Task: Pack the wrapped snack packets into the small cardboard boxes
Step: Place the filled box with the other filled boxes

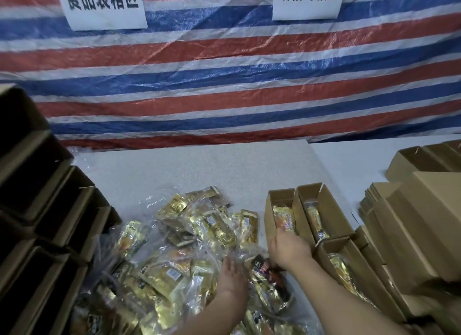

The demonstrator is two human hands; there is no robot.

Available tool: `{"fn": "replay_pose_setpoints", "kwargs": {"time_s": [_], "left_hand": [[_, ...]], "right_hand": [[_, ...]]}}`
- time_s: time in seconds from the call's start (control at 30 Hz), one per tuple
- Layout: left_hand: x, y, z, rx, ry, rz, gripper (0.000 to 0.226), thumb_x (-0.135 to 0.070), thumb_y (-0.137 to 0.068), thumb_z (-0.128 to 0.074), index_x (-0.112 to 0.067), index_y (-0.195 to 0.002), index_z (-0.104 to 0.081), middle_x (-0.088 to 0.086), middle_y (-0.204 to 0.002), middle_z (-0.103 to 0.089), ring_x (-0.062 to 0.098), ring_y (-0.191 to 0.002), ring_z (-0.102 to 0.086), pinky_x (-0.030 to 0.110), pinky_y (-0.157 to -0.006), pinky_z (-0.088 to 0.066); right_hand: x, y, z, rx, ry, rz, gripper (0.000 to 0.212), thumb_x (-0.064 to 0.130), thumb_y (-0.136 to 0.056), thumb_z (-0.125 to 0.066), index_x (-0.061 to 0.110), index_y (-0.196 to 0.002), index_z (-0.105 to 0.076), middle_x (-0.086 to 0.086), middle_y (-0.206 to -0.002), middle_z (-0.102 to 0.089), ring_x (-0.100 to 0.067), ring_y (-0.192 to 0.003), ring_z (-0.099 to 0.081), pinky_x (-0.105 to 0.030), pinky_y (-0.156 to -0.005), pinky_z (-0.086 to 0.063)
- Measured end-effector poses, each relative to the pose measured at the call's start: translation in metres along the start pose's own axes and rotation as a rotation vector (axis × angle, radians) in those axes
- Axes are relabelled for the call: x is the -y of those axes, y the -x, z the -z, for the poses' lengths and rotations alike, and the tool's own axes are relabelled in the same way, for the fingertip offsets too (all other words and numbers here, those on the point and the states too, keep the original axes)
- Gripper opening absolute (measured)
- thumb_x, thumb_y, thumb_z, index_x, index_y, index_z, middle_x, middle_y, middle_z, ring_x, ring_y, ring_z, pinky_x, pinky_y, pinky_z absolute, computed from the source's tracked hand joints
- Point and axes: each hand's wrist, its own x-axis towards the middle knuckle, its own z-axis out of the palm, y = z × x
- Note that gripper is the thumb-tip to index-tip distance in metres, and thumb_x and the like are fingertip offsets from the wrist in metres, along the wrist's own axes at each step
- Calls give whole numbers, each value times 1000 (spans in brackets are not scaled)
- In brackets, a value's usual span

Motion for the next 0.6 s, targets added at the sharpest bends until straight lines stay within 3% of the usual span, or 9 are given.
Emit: {"fn": "replay_pose_setpoints", "kwargs": {"time_s": [0.07,0.17,0.33,0.43,0.5,0.6], "left_hand": [[2,27,0,-38,35,-15,76,-52,-101,-32,-9,-156,-2,21,-161,-3,43,-148,1,62,-116,8],[12,61,-2,-143,234,9,66,-43,-103,-31,-11,-156,-8,19,-162,-8,39,-150,-1,56,-118,4],[39,124,-18,-385,519,109,55,-39,-105,-26,-15,-154,-22,10,-162,-20,28,-150,-14,41,-119,2],[46,170,-34,-535,654,128,53,-40,-101,-26,-22,-151,-31,1,-159,-30,21,-148,-22,35,-119,2],[48,201,-51,-581,740,206,53,-44,-99,-26,-25,-146,-40,-3,-156,-36,18,-145,-28,35,-123,-9],[46,242,-82,-594,893,321,46,-43,-97,-38,-23,-136,-52,-6,-144,-48,16,-135,-42,32,-116,-30]], "right_hand": [[3,15,12,13,-122,-2,46,40,-103,-37,17,-143,-40,3,-88,-62,-16,-76,-59,-29,-60,-44],[1,32,30,-69,-193,18,45,43,-102,-38,19,-138,-47,-3,-111,-67,-20,-91,-63,-34,-79,-54],[8,68,63,-189,-100,93,26,35,-101,-39,18,-109,-56,-3,-100,-65,-21,-89,-63,-37,-81,-53],[21,105,65,-247,-176,147,28,27,-101,-44,15,-121,-58,-3,-101,-64,-14,-86,-61,-33,-83,-52],[29,133,56,-246,-261,164,27,24,-100,-47,13,-121,-59,-2,-102,-65,-9,-80,-61,-30,-78,-54],[46,178,38,-164,-330,170,18,25,-99,-47,13,-98,-61,-1,-93,-63,-14,-81,-61,-40,-78,-55]]}}
